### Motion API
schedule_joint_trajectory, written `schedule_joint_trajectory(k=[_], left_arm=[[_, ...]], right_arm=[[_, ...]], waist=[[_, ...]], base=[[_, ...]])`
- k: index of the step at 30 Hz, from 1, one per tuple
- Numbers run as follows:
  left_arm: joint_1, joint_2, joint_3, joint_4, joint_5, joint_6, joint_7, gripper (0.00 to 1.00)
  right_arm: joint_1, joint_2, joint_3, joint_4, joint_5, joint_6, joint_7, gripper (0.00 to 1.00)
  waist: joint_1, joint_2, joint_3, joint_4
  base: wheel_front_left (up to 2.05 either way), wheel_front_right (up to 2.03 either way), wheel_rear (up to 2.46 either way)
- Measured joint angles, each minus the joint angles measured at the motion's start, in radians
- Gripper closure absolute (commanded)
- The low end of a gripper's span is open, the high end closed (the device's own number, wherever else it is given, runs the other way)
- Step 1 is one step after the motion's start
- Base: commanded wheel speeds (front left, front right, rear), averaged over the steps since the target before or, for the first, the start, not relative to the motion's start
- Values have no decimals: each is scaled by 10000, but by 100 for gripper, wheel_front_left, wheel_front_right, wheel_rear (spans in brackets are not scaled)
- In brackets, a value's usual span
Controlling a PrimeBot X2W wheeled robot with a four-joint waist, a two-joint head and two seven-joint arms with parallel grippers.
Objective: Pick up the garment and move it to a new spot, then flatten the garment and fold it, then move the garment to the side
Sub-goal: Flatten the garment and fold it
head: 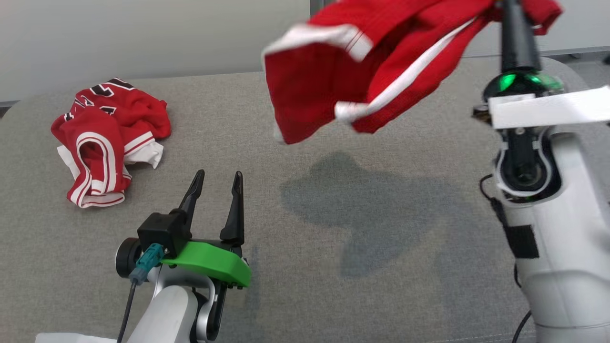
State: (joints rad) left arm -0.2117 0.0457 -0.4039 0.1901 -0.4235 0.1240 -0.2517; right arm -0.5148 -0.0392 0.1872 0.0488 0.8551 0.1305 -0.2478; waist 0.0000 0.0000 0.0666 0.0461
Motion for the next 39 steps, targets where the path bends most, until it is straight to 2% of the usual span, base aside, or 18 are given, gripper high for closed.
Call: schedule_joint_trajectory(k=[1, 3, 4, 6, 7, 12, 18, 23, 24, 25, 26, 27, 34, 39], left_arm=[[2, -4, 4, -13, 0, 0, 0, 0], [12, -8, -4, -31, 0, 0, 0, 0], [21, -8, -8, -42, 0, 0, 0, 0], [31, -6, -82, -61, 0, 0, 0, 0], [31, -6, -82, -61, 0, 0, 0, 0], [109, -8, -111, -104, 0, 0, 0, 0], [134, -8, 58, -159, 15, 0, 0, 0], [143, -13, -31, -144, 50, 0, 0, 0], [148, -13, -36, -144, 58, 0, 0, 0], [156, -12, -38, -138, 58, 0, 0, 0], [161, -12, -54, -132, 58, 2, 0, 0], [165, -12, -77, -117, 58, 2, 0, 0], [270, -12, -226, -56, 58, 0, 0, 0], [414, -12, -217, -52, 56, 0, 0, 0]], right_arm=[[-94, -105, -420, 178, 100, -6, -25, 100], [-24, -291, -936, 1225, 198, -443, 42, 100], [174, -360, -1039, 1918, 77, -811, 211, 100], [904, -663, -673, 3093, -456, -1060, 949, 100], [904, -663, -673, 3093, -456, -1060, 949, 100], [2344, -612, 13, 4907, -550, -1317, 1929, 100], [1900, -654, -31, 5231, -642, -1321, 1856, 100], [1523, -1174, -474, 5451, -748, -1367, 1498, 100], [1512, -1210, -504, 5517, -750, -1407, 1417, 97], [1510, -1218, -541, 5588, -752, -1409, 1323, 62], [1510, -1218, -577, 5655, -761, -1409, 1220, 19], [1507, -1221, -606, 5724, -767, -1407, 1160, 0], [1509, -1407, -295, 5946, -1241, -1258, 859, 0], [1558, -1482, 477, 5831, -1837, -765, 665, 0]], waist=[[0, 0, -26, 33], [0, 0, -65, 109], [0, 1, -76, 152], [0, 0, -74, 238], [0, 0, -74, 238], [0, 0, 94, 377], [0, 0, 353, 384], [0, 0, 377, 317], [0, 0, 377, 303], [0, 0, 377, 288], [0, 0, 376, 271], [0, 0, 373, 255], [0, 0, 322, 136], [0, 1, 257, 28]], base=[[0, 0, 0], [0, 0, 0], [0, 0, 0], [0, 0, 0], [0, 0, 0], [0, 0, 0], [0, 0, 0], [0, 0, 0], [0, 0, 0], [0, 0, 0], [0, 0, 0], [0, 0, 0], [0, 0, 0], [0, 0, 0]])
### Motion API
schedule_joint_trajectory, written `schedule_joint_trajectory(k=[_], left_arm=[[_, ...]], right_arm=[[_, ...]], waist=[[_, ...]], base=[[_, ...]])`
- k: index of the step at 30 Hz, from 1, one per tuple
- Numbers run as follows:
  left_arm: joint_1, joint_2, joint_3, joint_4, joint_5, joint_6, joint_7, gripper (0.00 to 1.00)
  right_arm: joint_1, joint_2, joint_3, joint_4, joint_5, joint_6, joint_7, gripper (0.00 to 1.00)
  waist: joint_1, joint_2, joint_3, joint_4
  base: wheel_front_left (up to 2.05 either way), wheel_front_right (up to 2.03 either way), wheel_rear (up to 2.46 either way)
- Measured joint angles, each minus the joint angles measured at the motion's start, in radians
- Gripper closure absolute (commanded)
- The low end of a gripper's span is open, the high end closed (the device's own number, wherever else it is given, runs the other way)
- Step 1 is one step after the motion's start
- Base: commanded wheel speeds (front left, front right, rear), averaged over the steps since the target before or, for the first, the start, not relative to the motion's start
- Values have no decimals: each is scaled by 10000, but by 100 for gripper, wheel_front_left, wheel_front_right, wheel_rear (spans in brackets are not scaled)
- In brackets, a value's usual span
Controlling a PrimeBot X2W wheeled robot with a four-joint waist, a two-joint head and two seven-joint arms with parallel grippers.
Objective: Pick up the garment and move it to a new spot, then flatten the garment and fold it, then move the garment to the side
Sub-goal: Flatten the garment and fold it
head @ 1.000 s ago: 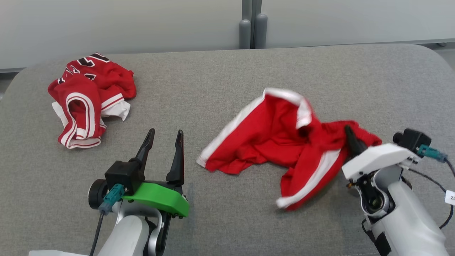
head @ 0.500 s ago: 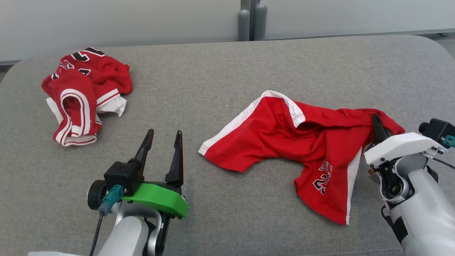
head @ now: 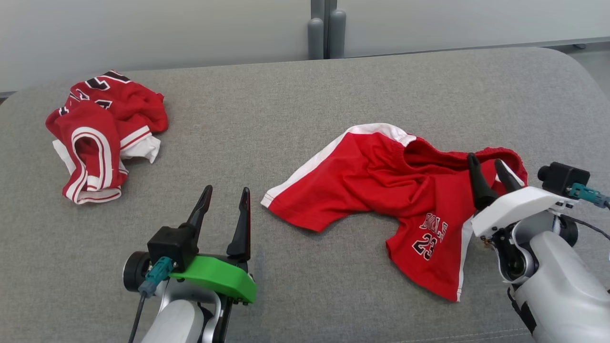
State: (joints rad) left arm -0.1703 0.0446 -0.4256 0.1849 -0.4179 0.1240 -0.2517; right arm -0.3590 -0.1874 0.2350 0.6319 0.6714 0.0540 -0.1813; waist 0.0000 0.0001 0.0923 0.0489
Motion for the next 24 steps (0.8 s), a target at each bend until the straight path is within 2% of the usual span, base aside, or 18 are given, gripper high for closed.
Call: schedule_joint_trajectory(k=[4, 11, 15, 24], left_arm=[[20, 2, -63, 0, 0, 2, 0, 0], [19, 2, -428, -42, -73, 2, 0, 0], [13, 2, -654, -104, -102, 2, 0, 0], [-61, 6, -966, -290, -192, 2, 0, 0]], right_arm=[[1, 245, 414, -351, -136, 251, -107, 0], [-207, 627, 654, -399, -54, 297, 242, 0], [-484, 851, 353, -46, 527, 291, 610, 0], [-895, 861, -286, 581, 1252, 148, 1143, 0]], waist=[[0, 0, -33, -83], [0, 0, 70, 42], [0, 0, 148, 256], [0, 0, 392, 983]], base=[[0, 0, 0], [0, 0, 0], [0, 0, 0], [0, 0, 0]])
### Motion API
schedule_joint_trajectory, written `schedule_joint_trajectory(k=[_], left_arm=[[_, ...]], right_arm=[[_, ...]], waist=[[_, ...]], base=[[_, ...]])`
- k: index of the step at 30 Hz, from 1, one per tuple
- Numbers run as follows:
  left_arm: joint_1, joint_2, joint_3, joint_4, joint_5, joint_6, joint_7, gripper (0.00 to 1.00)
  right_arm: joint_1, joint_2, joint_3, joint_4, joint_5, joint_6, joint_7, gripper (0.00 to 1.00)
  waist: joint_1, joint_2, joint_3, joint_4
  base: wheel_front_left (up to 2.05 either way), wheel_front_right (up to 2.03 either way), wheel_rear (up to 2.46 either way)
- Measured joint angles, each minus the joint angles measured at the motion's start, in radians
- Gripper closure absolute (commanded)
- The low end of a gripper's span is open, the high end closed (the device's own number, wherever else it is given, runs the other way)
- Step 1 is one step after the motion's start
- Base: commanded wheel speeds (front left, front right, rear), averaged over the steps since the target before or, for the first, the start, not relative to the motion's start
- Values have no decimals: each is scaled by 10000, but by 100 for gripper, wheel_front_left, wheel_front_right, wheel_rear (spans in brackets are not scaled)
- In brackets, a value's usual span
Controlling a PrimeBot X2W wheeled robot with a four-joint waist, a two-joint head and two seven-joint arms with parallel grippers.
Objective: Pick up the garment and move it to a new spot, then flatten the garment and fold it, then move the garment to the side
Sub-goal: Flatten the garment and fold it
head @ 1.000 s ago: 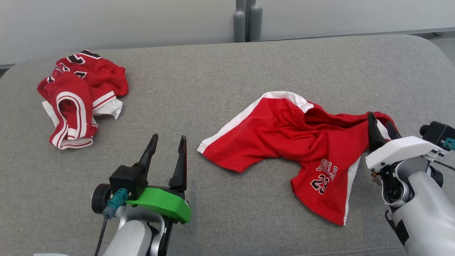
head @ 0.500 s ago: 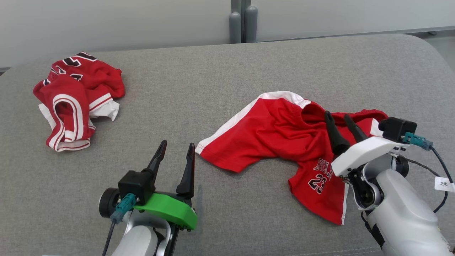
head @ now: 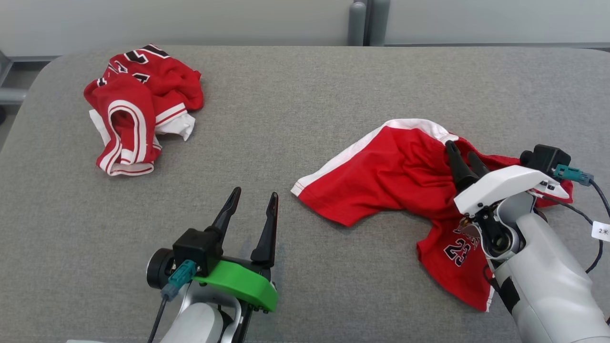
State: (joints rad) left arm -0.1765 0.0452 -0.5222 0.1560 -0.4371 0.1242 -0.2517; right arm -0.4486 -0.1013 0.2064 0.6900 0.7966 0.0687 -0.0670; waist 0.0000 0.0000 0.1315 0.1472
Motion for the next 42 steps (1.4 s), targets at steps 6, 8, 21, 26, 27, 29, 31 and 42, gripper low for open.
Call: schedule_joint_trajectory(k=[6, 8, 21, 26, 27, 29, 31, 42], left_arm=[[-83, 0, 13, -33, -12, 0, 0, 0], [-85, -2, 96, -35, -12, 0, 0, 0], [-92, -2, 291, -79, -12, 0, 0, 0], [-94, -2, 328, -79, -12, 0, 0, 0], [-95, -2, 334, -79, -12, 0, 0, 0], [-95, -2, 337, -79, -12, 0, 0, 0], [-96, -2, 343, -75, -12, 0, 0, 0], [-102, -2, 523, -35, -8, 0, 0, 0]], right_arm=[[-291, 73, -46, 222, 242, 2, 211, 0], [-447, 79, -44, 307, 244, 2, 253, 7], [-1058, -25, 25, 602, -90, -105, 10, 55], [-1132, -12, 23, 729, -128, -222, -136, 55], [-1155, -12, 15, 763, -134, -268, -190, 55], [-1169, -12, 2, 786, -134, -270, -219, 63], [-1170, -12, -6, 834, -134, -270, -293, 80], [-1201, -4, 29, 1093, -148, -165, -445, 100]], waist=[[0, 0, 199, 460], [0, 0, 273, 555], [0, 0, 520, 592], [0, 0, 523, 488], [0, 0, 522, 466], [0, 0, 520, 445], [0, 0, 516, 407], [0, 0, 494, 250]], base=[[0, 0, 0], [0, 0, 0], [0, 0, 0], [0, 0, 0], [0, 0, 0], [0, 0, 0], [0, 0, 0], [0, 0, 0]])
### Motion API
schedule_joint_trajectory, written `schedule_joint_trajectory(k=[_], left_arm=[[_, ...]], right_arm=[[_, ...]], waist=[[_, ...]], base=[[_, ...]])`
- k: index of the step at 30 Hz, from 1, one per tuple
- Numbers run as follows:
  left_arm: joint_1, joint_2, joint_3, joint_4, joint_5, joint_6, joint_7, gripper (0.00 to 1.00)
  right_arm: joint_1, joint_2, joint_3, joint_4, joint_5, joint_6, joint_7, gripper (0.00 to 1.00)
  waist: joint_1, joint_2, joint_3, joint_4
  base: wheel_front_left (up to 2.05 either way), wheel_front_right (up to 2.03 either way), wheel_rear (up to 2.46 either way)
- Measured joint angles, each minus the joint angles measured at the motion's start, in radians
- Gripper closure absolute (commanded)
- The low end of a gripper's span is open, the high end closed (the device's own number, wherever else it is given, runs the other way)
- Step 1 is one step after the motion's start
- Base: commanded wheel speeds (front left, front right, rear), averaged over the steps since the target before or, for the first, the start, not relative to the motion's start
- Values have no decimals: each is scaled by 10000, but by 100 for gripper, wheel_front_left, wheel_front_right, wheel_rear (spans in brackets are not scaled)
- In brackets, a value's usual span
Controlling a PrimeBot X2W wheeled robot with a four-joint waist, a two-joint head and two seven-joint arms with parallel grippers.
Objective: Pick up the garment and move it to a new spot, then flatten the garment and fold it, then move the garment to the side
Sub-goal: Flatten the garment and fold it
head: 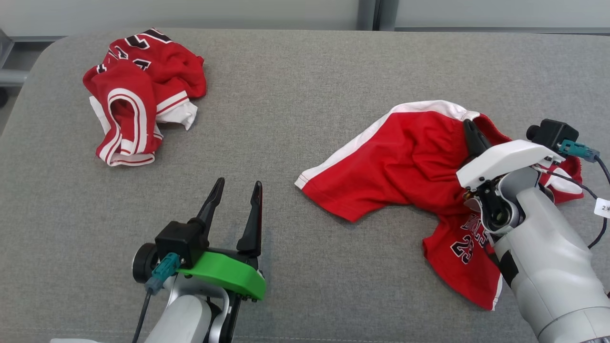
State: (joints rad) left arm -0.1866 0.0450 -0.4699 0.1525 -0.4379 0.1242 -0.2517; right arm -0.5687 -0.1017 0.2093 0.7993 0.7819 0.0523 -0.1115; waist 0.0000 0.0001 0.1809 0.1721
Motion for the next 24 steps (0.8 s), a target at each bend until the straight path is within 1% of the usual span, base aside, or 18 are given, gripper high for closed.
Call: schedule_joint_trajectory(k=[2, 3, 9, 14, 24], left_arm=[[-1, 0, 38, 2, 10, 0, 0, 0], [-2, 0, 52, 12, 13, 0, 0, 0], [-1, -2, 205, 17, 15, 0, 0, 0], [9, -4, 382, 13, 27, 0, 0, 0], [37, -4, 548, 12, 132, 0, 0, 0]], right_arm=[[-54, 8, 0, -6, 0, 10, -113, 100], [-125, 10, 2, -35, 0, 111, -198, 100], [-84, 77, 351, -401, 4, 454, -257, 100], [719, 102, 571, -878, 109, 616, -286, 100], [2431, 8, 1524, -1620, -75, 625, -134, 100]], waist=[[0, 0, -10, -32], [0, 0, -24, -67], [0, 0, -115, -229], [0, 0, -205, -488], [0, 0, -430, -1207]], base=[[0, 0, 0], [0, 0, 0], [0, 0, 0], [0, 0, 0], [0, 0, 0]])
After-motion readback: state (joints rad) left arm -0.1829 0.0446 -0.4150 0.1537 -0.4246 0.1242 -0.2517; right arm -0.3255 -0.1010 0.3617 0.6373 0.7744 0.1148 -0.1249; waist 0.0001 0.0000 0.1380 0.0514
